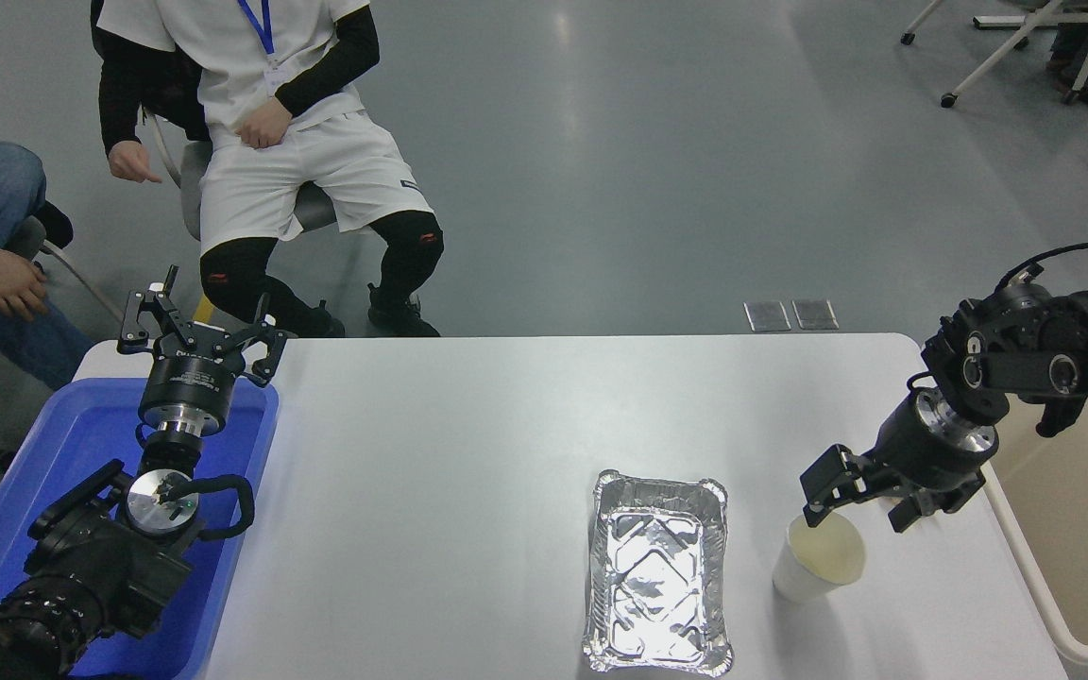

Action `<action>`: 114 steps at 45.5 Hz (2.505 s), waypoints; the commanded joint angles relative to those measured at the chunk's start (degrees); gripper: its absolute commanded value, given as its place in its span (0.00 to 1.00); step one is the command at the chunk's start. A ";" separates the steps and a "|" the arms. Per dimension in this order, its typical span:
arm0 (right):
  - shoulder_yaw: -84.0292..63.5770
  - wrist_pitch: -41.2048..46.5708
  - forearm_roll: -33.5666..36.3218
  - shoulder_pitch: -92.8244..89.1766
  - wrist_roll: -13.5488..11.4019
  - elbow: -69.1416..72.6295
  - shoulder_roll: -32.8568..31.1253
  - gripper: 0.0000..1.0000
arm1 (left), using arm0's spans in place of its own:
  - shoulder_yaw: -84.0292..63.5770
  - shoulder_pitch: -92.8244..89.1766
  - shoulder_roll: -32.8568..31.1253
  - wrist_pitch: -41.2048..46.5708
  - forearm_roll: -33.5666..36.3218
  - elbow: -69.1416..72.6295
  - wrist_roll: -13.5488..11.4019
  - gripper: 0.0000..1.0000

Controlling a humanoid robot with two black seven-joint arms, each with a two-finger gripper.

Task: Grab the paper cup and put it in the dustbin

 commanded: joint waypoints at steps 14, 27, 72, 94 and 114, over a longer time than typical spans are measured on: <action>-0.01 -4.43 -2.89 -2.25 0.08 -0.59 -1.27 1.00 | 0.00 0.00 0.00 0.00 0.00 0.00 0.00 0.99; 0.16 -4.25 -4.30 -3.57 -0.01 -0.15 -1.28 1.00 | 0.00 0.00 0.00 0.00 0.00 0.00 0.00 0.99; 0.51 -5.75 -3.24 -5.86 -1.06 0.46 -1.54 0.28 | 0.00 0.00 0.00 0.00 0.00 0.00 0.00 0.99; 0.60 -5.66 0.88 -5.59 -1.06 1.17 -2.59 0.00 | 0.00 0.00 0.00 -0.09 0.00 0.00 0.00 0.99; -0.98 -4.26 4.58 2.92 -1.59 7.31 -6.02 0.00 | 0.00 0.00 0.00 -0.09 0.00 0.00 0.09 0.99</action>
